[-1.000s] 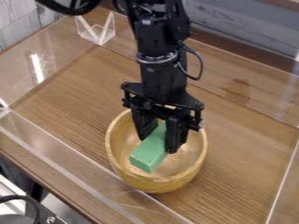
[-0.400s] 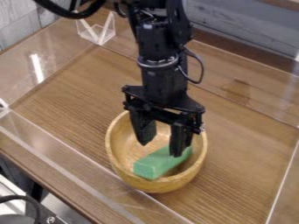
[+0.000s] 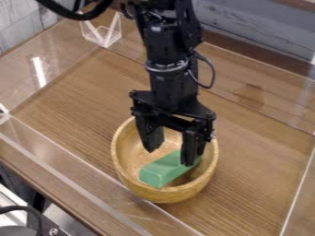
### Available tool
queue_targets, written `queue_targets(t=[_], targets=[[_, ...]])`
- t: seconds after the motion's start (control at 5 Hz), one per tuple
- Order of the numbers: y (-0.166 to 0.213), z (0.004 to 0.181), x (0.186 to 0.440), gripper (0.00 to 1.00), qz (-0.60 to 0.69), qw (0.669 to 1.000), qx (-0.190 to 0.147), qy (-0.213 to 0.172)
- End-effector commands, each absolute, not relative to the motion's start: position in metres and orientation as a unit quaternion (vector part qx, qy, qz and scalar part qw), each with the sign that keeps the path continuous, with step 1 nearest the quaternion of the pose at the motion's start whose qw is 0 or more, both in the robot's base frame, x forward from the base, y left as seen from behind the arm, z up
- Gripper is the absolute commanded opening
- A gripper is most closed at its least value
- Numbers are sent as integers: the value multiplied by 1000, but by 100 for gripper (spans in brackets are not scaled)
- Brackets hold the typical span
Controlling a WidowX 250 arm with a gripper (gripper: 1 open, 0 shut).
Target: Put the green block in the brown bowl
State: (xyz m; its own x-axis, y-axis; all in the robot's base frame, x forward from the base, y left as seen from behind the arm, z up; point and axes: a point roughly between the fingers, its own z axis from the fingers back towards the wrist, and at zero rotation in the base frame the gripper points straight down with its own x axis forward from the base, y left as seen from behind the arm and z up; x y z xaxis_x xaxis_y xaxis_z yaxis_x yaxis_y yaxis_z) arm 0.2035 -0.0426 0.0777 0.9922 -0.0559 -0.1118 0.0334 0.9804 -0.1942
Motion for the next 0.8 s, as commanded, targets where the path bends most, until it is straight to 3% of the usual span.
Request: queue_targets(t=[0.0, 0.6], targets=[[-41, 83, 210, 100, -26, 994, -96, 42], [-38, 82, 215, 100, -31, 995, -92, 37]])
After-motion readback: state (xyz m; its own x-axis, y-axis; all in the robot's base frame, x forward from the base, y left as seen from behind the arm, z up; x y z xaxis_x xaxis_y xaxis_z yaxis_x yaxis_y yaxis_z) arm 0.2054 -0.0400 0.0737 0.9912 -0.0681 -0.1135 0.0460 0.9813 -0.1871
